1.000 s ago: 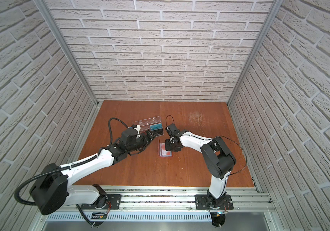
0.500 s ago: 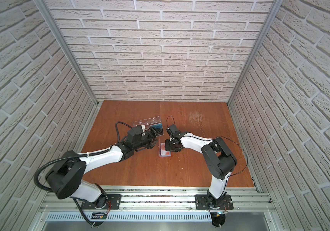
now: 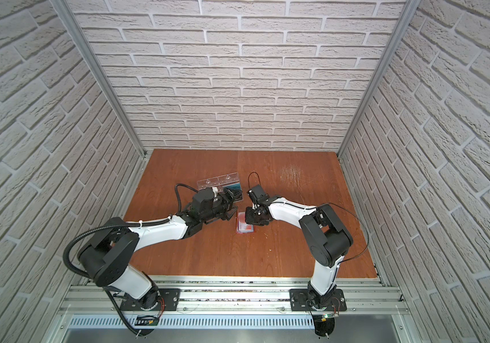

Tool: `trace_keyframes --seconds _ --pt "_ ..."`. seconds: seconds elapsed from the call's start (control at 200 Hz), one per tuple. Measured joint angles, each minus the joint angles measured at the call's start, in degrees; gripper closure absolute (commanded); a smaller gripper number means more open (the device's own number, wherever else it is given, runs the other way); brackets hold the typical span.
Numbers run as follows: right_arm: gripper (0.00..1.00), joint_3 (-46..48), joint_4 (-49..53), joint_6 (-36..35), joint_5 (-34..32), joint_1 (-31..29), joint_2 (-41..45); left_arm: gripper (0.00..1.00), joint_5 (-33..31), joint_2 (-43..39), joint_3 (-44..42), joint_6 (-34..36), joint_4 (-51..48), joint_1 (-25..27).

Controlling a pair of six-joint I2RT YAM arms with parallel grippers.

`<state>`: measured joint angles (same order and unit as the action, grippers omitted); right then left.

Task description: Take the credit cards out of the card holder

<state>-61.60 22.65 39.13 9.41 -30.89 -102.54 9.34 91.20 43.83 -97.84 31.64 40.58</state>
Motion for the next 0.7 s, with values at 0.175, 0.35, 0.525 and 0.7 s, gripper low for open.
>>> trace_keyframes --seconds 0.175,0.35,0.525,0.7 --pt "0.65 0.5 -0.6 0.2 0.4 0.2 0.2 0.11 0.0 2.3 0.2 -1.3 0.9 0.4" --pt "0.65 0.8 -1.0 0.1 0.9 0.4 0.3 0.11 0.0 3.6 0.1 -2.1 2.7 0.6" --pt "0.65 1.0 -1.0 0.1 1.2 0.7 0.5 0.11 0.0 3.6 -1.1 -2.3 3.0 0.4" --pt "0.66 1.2 -0.9 0.1 1.7 1.1 0.7 0.11 0.0 3.2 -4.4 -2.0 1.9 -0.4"
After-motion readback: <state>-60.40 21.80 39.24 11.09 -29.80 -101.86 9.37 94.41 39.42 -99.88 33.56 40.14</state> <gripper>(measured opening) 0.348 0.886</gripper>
